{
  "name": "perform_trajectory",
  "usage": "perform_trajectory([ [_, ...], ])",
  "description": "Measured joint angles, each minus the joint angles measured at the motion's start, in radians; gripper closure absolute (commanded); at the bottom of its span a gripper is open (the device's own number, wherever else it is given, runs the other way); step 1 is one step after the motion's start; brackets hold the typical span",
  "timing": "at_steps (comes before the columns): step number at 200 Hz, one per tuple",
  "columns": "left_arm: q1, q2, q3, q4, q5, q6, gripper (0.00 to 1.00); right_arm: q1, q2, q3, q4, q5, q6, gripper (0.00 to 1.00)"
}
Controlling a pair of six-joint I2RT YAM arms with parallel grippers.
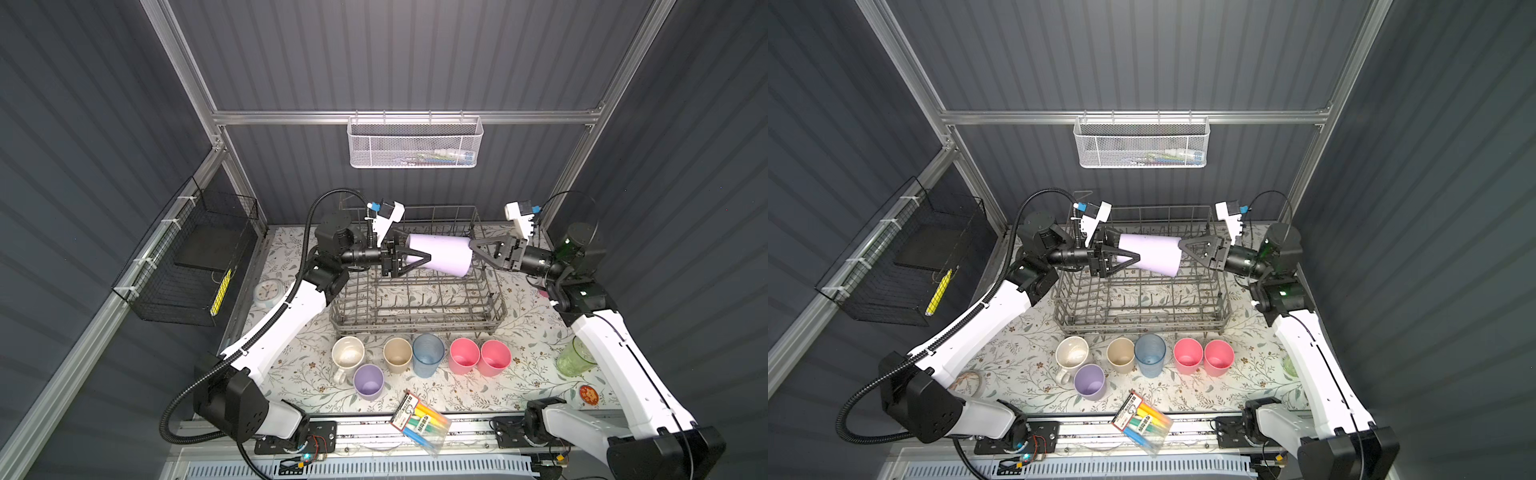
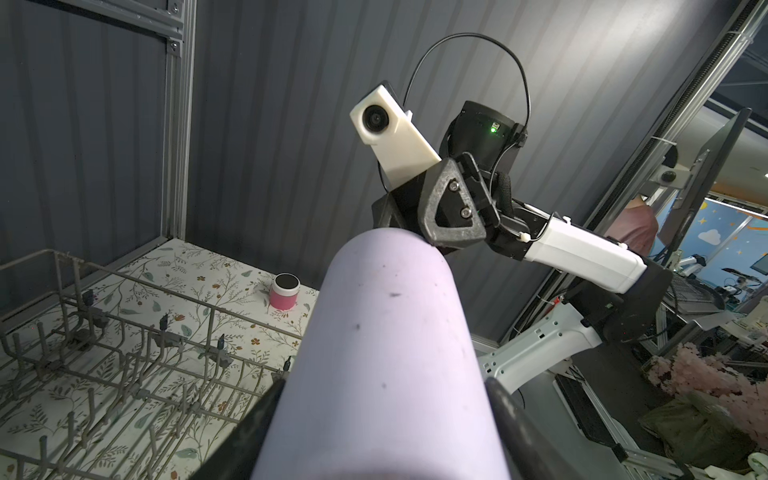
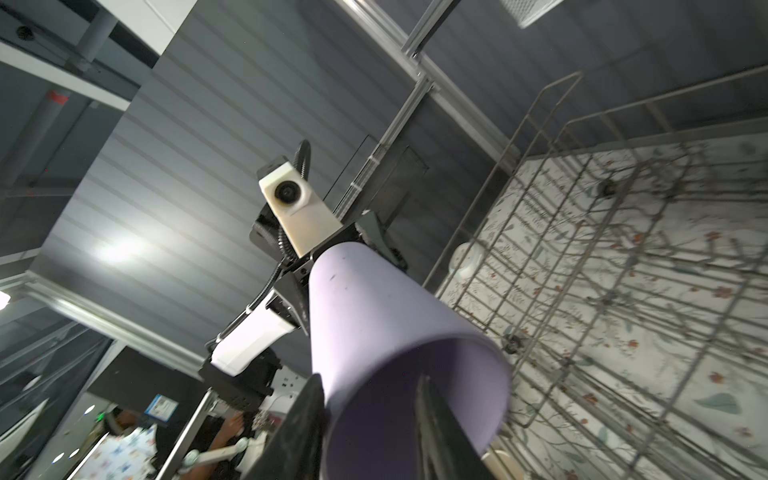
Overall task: Load the cups into the dish rack
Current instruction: 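Close the left gripper on the lavender cup and open the right gripper, then lower the inverted cup into the rack with the left gripper while the right arm withdraws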
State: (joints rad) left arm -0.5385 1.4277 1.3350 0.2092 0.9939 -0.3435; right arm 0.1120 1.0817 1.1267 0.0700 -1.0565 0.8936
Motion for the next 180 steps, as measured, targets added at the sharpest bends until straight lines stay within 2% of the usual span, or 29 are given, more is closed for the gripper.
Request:
perform_trajectory([
  [37, -0.003, -0.012, 0.014, -0.032, -0.014, 0.032, 1.0, -0.098, -0.049, 0.0, -0.077, 0.029, -0.043, 0.59],
  [86, -0.003, 0.001, 0.082, -0.149, -0.116, 0.08, 0.99, -0.116, -0.048, -0.001, -0.214, 0.08, -0.134, 0.59],
  [147, -0.003, 0.138, 0.364, -0.457, -0.398, 0.212, 0.95, -0.156, -0.053, 0.011, -0.484, 0.22, -0.317, 0.58],
  [180, -0.003, 0.269, 0.533, -0.66, -0.603, 0.286, 0.96, -0.171, -0.066, 0.02, -0.587, 0.296, -0.393, 0.58],
])
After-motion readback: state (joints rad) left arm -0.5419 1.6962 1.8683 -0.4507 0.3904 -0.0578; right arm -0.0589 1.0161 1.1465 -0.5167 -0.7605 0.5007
